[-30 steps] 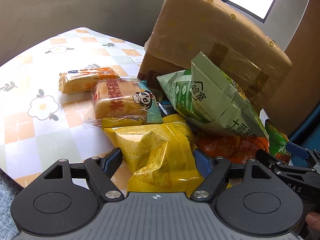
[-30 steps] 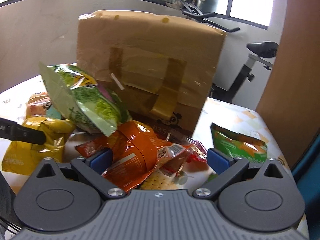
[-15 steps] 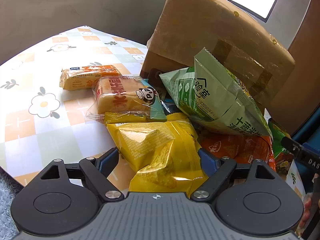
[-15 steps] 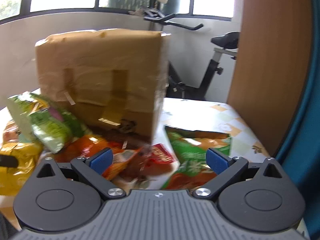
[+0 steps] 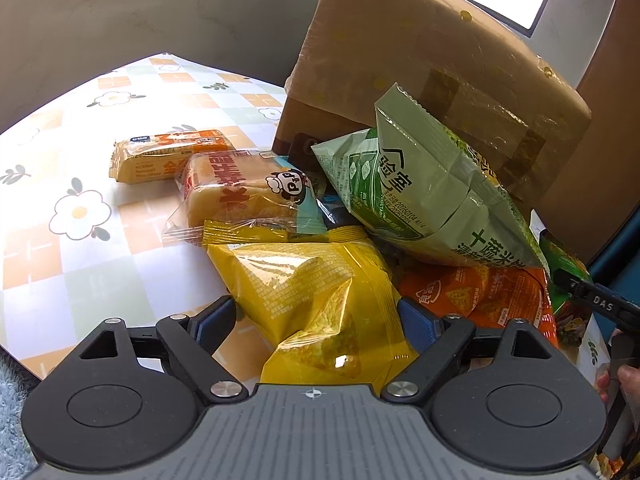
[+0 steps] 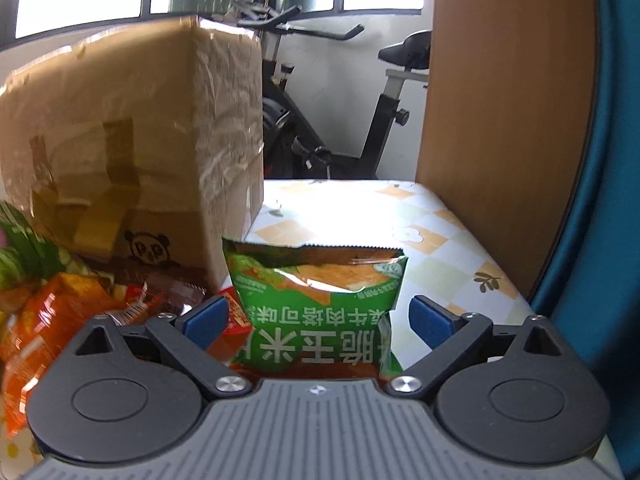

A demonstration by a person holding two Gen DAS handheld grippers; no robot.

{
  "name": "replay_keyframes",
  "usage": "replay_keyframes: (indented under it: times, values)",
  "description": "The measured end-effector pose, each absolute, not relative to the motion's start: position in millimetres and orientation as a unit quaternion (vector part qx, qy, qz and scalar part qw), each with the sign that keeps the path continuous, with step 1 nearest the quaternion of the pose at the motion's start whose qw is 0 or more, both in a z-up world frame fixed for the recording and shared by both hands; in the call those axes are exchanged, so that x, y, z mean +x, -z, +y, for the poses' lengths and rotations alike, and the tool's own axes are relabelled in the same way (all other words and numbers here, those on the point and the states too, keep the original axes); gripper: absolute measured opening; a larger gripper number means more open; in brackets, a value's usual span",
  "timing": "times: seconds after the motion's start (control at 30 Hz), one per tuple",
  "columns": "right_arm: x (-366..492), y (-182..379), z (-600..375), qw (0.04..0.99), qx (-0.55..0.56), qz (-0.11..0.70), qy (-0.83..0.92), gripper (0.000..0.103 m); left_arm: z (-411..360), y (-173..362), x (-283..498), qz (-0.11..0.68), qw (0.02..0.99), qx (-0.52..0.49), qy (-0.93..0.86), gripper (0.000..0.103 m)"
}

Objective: Organize snacks
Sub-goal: 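Grasp the yellow chip bag with left tool while right grasps green bag, then lift both held bags and carry them over the cardboard box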

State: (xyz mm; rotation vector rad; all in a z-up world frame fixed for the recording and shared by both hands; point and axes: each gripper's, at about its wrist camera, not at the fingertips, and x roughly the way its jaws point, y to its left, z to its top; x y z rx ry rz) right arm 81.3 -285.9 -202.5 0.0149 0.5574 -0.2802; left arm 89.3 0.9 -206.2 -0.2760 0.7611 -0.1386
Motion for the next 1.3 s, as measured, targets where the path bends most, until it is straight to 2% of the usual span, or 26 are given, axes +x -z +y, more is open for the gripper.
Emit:
replay_keyframes:
  times: [0.13, 0.27, 0.6, 0.63, 0.73, 0.83, 1.3]
  values:
    - [84.4, 207.8, -287.3, 0.95, 0.016, 0.282, 0.134, 0.091, -0.5, 207.2, 90.3, 0.373, 0.916, -0.132, 0.065, 0.093]
    - [87.3, 210.9, -287.9, 0.948, 0.017, 0.287, 0.133, 0.09, -1.4, 209.2, 92.6, 0.379, 0.913, -0.135, 0.064, 0.096]
    - [89.1, 214.3, -290.9, 0.945, 0.037, 0.301, 0.12, 0.08, 1.6, 220.5, 106.1, 0.399, 0.897, -0.173, 0.074, 0.097]
    - [88.5, 214.0, -289.6, 0.946, 0.038, 0.301, 0.117, 0.08, 1.9, 220.6, 107.1, 0.399, 0.897, -0.173, 0.075, 0.096]
    - [85.8, 213.2, -285.0, 0.947, 0.041, 0.299, 0.112, 0.079, 4.5, 219.3, 107.7, 0.394, 0.894, -0.186, 0.102, 0.077]
    - [83.3, 210.9, -280.6, 0.947, 0.049, 0.297, 0.11, 0.079, 0.0, 211.6, 103.2, 0.385, 0.905, -0.157, 0.09, 0.073]
    - [67.1, 188.5, -261.9, 0.958, 0.038, 0.267, 0.101, 0.077, 14.9, 191.8, 81.7, 0.361, 0.912, -0.171, 0.09, 0.07]
